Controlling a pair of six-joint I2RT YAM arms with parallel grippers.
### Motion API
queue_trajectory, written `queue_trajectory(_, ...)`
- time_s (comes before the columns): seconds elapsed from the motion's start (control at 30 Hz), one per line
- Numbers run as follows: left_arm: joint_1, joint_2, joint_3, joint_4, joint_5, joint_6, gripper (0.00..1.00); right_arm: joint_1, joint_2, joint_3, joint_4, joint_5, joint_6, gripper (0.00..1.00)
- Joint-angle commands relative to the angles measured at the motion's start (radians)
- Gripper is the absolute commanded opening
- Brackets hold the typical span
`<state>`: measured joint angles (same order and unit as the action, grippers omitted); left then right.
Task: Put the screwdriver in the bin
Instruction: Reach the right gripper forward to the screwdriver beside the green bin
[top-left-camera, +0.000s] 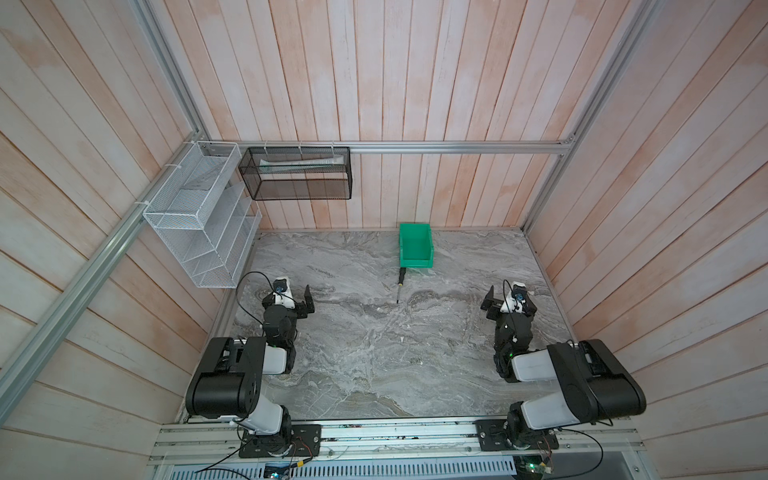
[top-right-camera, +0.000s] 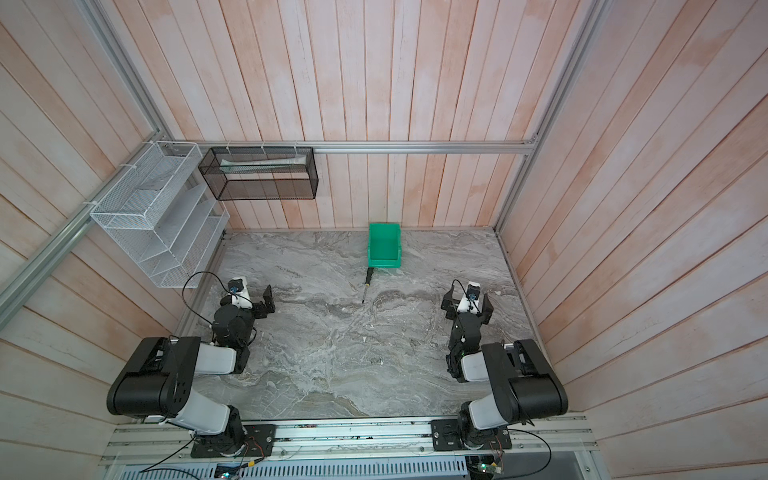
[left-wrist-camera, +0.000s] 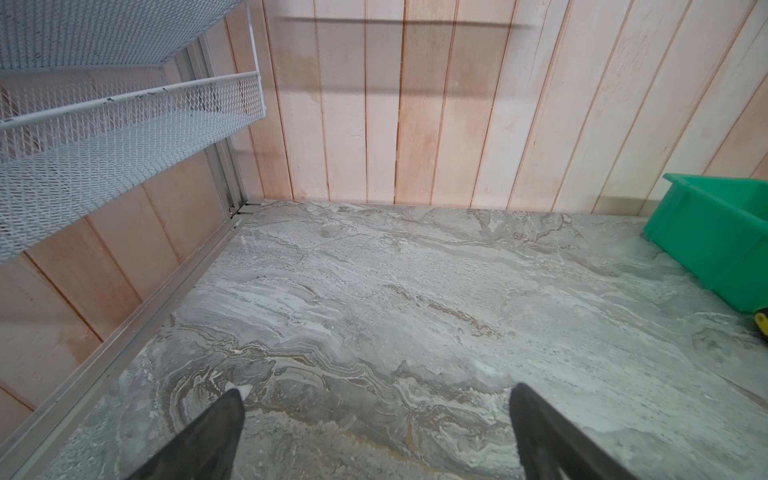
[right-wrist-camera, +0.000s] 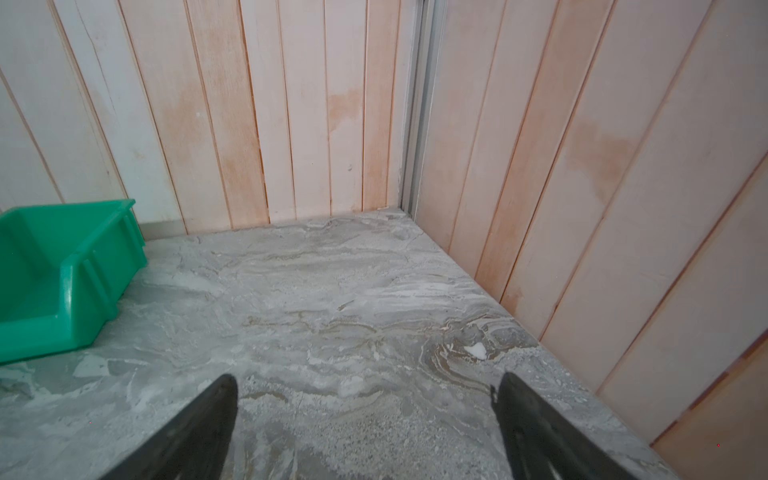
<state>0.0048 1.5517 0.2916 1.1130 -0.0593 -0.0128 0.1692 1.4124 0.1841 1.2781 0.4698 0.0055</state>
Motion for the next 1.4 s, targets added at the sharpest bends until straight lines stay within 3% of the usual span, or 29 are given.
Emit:
queue_trajectory(0.0, 0.003, -0.010, 0.001, -0.007, 0.007, -0.011, 1.00, 0.028, -0.144, 0.042, -0.149, 0.053, -0.024, 0.98)
queue_trajectory(0.13, 0.003, -0.009, 0.000, -0.007, 0.007, -0.011, 1.00, 0.033, -0.313, 0.093, -0.398, 0.033, 0.088, 0.98)
queue_trajectory(0.2, 0.003, -0.009, 0.000, -0.008, 0.009, -0.011, 1.00, 0.032, -0.368, 0.125, -0.536, 0.067, 0.238, 0.98)
queue_trajectory(0.27, 0.003, -0.010, 0.000, -0.008, 0.009, -0.011, 1.00, 0.026, -0.389, 0.163, -0.687, 0.137, 0.471, 1.00)
queue_trajectory(0.37, 0.003, -0.010, 0.000, -0.008, 0.009, -0.012, 1.00, 0.013, -0.374, 0.254, -0.804, -0.031, 0.432, 1.00)
queue_trajectory(0.43, 0.003, -0.010, 0.000, -0.008, 0.009, -0.010, 1.00, 0.015, -0.363, 0.309, -0.911, -0.097, 0.448, 0.95)
queue_trajectory(0.5, 0.003, -0.010, 0.001, -0.008, 0.009, -0.011, 1.00, 0.035, -0.365, 0.345, -0.961, -0.153, 0.445, 1.00)
queue_trajectory(0.57, 0.003, -0.010, 0.000, -0.008, 0.009, -0.011, 1.00, 0.062, -0.341, 0.396, -1.024, -0.197, 0.434, 0.98)
queue_trajectory(0.8, 0.003, -0.010, 0.000, -0.008, 0.008, -0.012, 1.00, 0.174, -0.047, 0.629, -1.189, -0.313, 0.429, 0.99)
queue_trajectory(1.03, 0.003, -0.009, 0.000, -0.008, 0.009, -0.011, 1.00, 0.377, 0.299, 0.929, -1.312, -0.267, 0.426, 0.98)
queue_trajectory(1.37, 0.003, -0.010, 0.000, -0.008, 0.009, -0.012, 1.00, 0.414, 0.614, 1.150, -1.348, -0.286, 0.469, 0.99)
